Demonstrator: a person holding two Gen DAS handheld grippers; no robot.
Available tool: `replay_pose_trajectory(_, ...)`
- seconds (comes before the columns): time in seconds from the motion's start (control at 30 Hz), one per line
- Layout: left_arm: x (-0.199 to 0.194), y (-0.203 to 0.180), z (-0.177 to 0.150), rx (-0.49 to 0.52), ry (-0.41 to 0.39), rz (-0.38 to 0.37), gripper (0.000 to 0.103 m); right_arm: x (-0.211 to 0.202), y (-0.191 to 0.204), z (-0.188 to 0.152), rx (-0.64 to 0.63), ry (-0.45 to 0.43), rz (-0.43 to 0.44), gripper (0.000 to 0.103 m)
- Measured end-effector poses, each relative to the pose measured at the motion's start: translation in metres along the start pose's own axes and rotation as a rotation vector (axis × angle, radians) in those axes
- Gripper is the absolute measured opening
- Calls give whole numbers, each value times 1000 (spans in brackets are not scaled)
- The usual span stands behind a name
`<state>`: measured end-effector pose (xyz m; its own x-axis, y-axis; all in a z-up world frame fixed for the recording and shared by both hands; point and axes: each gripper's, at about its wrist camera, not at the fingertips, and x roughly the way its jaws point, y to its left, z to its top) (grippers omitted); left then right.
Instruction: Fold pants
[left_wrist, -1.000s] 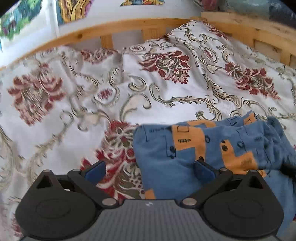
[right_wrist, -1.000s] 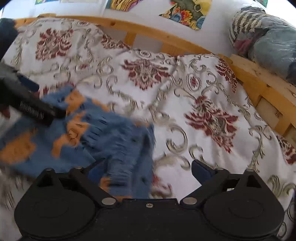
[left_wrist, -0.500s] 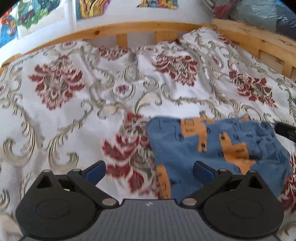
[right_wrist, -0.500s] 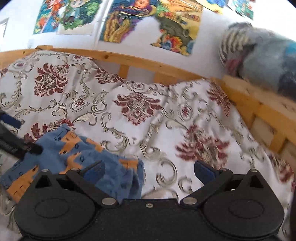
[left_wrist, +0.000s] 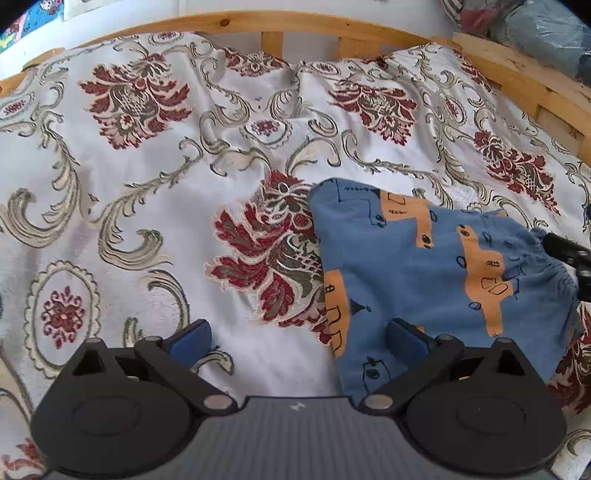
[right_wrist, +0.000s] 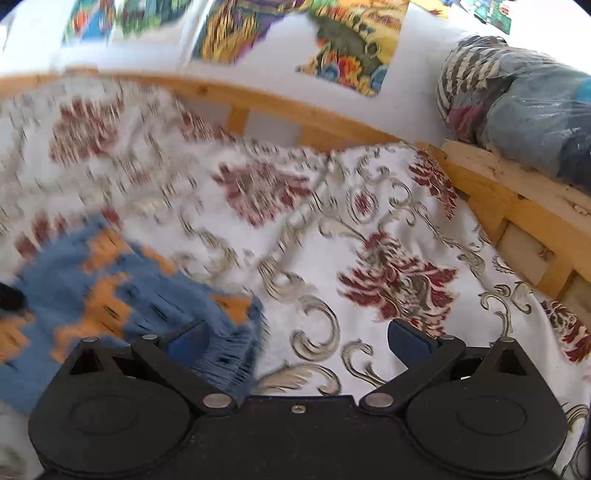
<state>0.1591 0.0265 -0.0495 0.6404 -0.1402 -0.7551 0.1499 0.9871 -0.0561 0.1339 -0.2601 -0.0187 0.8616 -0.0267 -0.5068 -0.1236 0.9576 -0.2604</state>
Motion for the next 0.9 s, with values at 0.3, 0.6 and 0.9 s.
replay_pose_trajectory(0.3,-15,14,14,-21,-76,-238,103,13,-56,-2,426,193,508,102)
replay_pose_trajectory(0.6,10,13,20,-34,14,-231,101,66,-91,-18,616,305,638,75)
replay_pose_trajectory(0.9,14,9,17,-7,53,-266,46,68,-83,-21,584,327,664,27)
